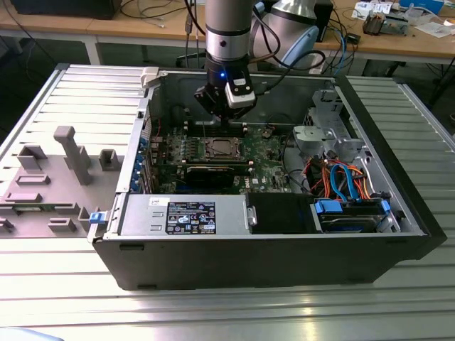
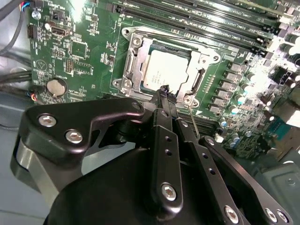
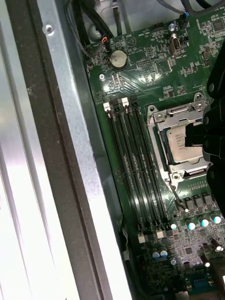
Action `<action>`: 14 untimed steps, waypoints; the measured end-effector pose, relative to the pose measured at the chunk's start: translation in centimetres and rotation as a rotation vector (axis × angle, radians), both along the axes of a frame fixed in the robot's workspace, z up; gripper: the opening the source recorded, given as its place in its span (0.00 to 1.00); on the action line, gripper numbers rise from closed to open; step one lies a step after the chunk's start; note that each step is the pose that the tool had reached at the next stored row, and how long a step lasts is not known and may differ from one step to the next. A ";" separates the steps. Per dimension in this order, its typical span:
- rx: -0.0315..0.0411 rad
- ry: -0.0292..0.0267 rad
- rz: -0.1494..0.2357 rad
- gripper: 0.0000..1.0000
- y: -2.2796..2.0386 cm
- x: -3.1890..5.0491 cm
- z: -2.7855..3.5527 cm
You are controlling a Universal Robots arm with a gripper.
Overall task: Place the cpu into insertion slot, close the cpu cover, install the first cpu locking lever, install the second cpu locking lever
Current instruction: 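Install the first cpu locking lever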
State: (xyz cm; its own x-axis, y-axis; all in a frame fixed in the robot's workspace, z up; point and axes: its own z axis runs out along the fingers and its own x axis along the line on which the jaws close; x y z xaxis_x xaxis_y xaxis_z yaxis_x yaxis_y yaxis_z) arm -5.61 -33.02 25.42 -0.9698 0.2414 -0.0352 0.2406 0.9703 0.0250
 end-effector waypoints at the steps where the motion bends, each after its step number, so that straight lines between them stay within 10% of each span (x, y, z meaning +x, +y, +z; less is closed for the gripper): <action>1: 0.0000 0.0000 0.004 0.11 0.00 0.00 0.00; 14: 0.0000 0.0001 0.007 0.11 0.00 0.00 0.00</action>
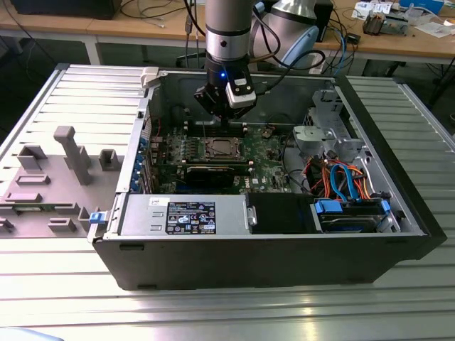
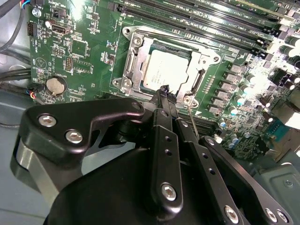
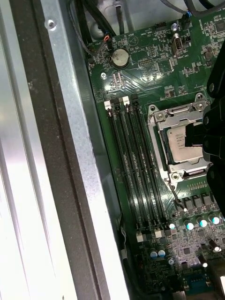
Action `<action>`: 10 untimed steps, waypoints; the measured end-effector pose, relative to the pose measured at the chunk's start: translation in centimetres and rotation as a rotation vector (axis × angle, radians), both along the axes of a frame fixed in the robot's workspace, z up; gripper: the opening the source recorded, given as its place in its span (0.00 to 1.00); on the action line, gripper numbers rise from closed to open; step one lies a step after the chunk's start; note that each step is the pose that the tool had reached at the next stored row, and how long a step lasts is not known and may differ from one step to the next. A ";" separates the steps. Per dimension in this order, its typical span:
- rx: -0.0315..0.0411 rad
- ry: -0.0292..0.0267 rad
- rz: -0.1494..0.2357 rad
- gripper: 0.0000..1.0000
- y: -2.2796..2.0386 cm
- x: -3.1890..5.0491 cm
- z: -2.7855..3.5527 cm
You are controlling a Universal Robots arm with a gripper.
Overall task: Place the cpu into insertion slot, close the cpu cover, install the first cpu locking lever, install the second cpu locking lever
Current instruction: 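Install the first cpu locking lever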
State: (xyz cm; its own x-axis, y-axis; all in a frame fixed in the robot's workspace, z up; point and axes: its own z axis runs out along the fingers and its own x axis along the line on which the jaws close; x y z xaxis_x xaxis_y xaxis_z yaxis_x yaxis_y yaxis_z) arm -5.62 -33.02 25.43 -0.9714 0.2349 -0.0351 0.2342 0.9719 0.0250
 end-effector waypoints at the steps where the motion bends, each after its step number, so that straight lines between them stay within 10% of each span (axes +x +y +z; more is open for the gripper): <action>1: -0.0001 0.0000 0.001 0.11 0.00 0.00 0.00; 10: 0.0000 0.0000 0.082 0.11 0.00 0.00 -0.02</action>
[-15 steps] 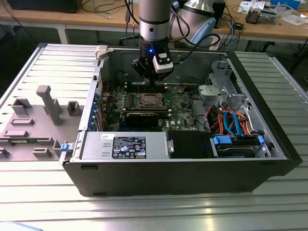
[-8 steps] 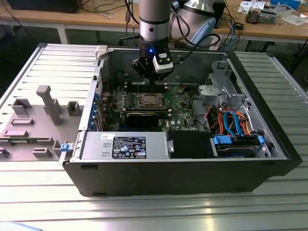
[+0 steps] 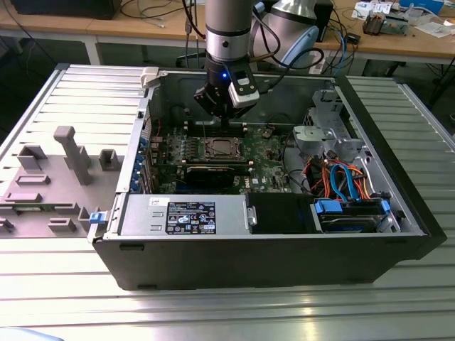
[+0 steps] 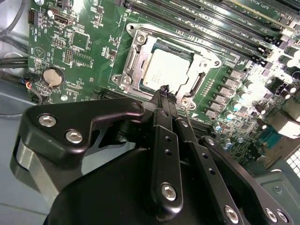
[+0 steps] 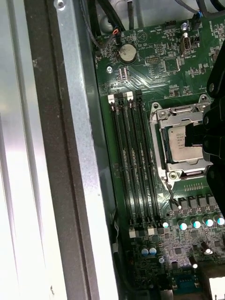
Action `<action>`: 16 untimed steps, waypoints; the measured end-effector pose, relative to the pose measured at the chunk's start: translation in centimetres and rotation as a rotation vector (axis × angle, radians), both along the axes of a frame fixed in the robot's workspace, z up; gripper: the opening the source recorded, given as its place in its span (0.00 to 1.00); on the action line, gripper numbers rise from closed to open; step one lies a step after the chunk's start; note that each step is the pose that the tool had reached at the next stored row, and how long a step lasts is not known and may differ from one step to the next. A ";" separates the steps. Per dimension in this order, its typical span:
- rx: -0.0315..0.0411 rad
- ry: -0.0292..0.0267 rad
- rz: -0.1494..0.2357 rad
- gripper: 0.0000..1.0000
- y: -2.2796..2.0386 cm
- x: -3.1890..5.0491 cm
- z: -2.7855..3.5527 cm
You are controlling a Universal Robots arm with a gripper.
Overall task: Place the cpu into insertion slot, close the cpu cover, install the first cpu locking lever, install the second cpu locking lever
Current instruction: 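Install the first cpu locking lever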
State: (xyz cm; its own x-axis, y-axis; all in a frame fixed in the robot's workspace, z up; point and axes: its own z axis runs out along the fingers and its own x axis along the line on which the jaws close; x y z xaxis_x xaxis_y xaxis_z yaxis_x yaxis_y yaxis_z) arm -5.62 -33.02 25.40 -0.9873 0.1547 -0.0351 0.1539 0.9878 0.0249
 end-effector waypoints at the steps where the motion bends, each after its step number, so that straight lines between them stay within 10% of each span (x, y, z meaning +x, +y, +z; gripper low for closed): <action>1: 0.0001 -0.0001 0.000 0.11 0.00 0.00 0.00; 16: 0.0035 0.0000 0.001 0.11 -0.01 -0.66 0.00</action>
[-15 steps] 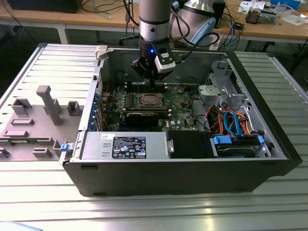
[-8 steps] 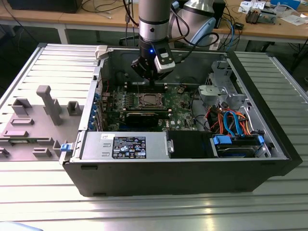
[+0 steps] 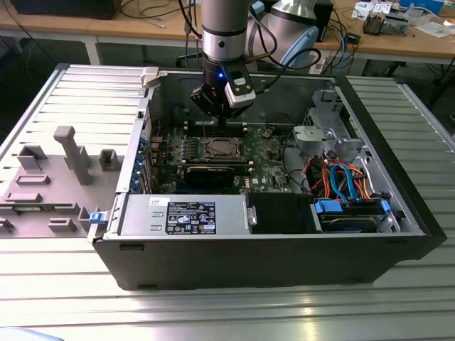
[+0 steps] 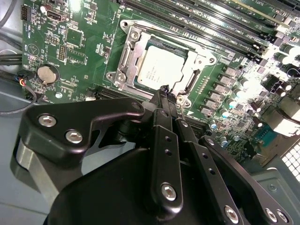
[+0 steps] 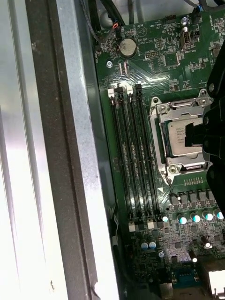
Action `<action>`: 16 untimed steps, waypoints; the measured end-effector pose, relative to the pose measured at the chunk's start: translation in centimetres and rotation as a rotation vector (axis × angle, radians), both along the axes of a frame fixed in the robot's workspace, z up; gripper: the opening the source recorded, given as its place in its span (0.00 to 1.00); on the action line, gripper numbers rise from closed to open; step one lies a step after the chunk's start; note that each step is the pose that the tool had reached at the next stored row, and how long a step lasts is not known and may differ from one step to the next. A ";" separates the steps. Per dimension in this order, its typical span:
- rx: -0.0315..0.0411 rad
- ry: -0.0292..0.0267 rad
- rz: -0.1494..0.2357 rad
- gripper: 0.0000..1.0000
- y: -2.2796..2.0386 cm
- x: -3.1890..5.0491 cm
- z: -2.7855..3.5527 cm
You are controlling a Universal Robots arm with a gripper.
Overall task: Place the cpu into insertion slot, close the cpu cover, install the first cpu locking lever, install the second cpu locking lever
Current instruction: 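Install the first cpu locking lever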
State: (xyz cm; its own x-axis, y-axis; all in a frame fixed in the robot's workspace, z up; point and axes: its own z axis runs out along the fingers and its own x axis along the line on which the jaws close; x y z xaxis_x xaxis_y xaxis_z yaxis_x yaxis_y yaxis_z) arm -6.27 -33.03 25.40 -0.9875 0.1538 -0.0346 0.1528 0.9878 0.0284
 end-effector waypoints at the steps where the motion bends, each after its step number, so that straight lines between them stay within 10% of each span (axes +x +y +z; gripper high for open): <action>1: 0.0000 0.0000 0.000 0.11 0.00 0.00 0.00; 16: 0.0010 -0.0001 0.097 0.11 0.00 -0.56 0.00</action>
State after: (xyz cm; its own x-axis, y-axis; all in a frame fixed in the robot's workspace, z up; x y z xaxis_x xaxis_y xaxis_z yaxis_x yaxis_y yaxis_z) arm -6.83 -33.03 25.40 -0.9978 0.0570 -0.0346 0.0560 0.9980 0.0295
